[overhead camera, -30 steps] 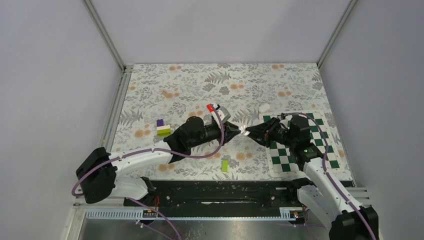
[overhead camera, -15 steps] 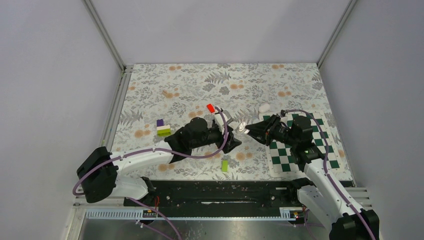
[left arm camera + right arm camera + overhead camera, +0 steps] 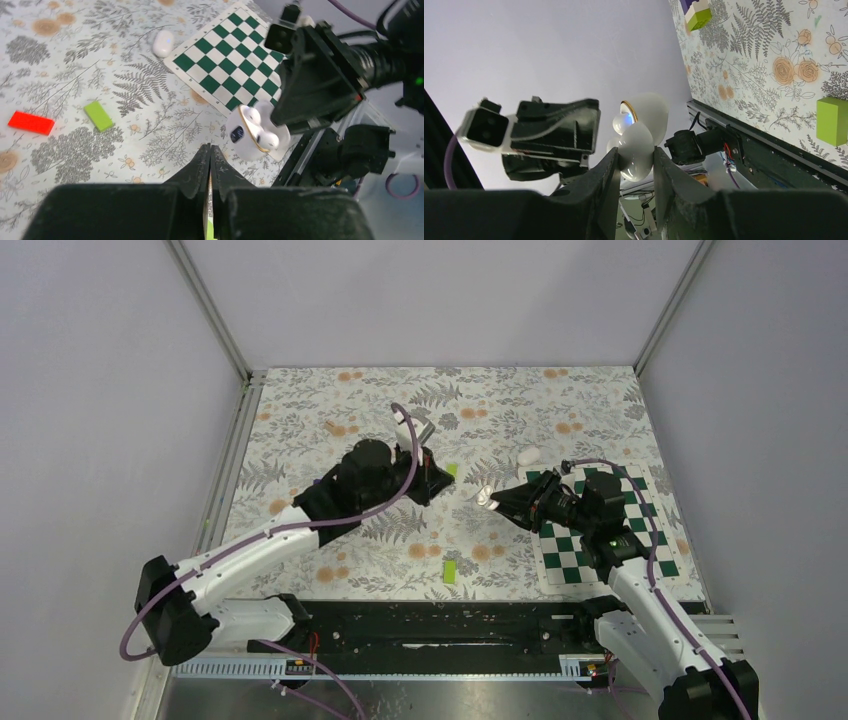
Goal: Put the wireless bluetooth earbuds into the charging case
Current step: Adjust the right earbud in the right side groove of the charging case.
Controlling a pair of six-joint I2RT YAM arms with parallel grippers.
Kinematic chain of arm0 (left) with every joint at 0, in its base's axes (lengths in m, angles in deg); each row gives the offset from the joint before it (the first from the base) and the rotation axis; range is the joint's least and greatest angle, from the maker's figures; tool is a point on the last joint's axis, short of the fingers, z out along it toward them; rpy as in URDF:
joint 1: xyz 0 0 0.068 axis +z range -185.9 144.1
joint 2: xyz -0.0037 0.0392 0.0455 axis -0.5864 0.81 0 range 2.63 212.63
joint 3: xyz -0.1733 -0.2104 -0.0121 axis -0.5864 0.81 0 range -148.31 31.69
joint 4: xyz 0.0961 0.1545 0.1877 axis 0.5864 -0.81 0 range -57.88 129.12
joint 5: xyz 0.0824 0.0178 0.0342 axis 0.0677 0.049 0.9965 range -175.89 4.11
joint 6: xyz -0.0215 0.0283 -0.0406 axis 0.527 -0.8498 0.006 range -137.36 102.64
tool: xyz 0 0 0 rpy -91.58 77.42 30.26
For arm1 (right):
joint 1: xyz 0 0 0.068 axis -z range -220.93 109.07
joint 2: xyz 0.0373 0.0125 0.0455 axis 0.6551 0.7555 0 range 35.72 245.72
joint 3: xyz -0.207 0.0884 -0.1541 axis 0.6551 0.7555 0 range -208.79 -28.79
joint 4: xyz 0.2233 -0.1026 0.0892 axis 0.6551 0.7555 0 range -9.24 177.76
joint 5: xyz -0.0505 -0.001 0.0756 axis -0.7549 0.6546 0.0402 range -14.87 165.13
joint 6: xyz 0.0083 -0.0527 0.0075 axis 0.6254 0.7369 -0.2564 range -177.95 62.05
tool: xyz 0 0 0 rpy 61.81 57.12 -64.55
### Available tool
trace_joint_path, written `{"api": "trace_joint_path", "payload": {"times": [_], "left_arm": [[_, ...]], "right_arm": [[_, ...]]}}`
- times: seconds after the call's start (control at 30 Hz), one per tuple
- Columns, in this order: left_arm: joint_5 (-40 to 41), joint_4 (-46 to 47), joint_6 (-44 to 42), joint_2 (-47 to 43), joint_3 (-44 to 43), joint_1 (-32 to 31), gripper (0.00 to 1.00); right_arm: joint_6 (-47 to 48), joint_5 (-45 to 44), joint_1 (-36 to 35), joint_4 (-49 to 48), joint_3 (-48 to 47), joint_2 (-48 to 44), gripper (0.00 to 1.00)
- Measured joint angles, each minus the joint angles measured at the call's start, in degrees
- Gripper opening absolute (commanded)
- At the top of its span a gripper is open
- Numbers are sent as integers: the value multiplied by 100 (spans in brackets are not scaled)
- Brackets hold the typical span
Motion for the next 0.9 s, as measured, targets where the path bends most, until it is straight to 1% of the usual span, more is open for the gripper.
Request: {"api": "trace_joint_path", "payload": {"times": [0.07,0.13,0.27,0.43,0.9], "left_arm": [[-11,-297,162,146,-304,160,0],[-92,-468,295,293,-490,190,0],[-444,-651,479,498,-527,177,0],[-859,-778,494,691,-525,92,0],[-1152,-640,496,680,-520,-57,0]], "right_arm": [[44,0,0,57,-17,-11,0],[74,0,0,125,-44,-24,0],[129,2,0,221,-52,-61,0],[186,2,0,310,-55,-68,0],[267,2,0,479,-83,-68,0]]}}
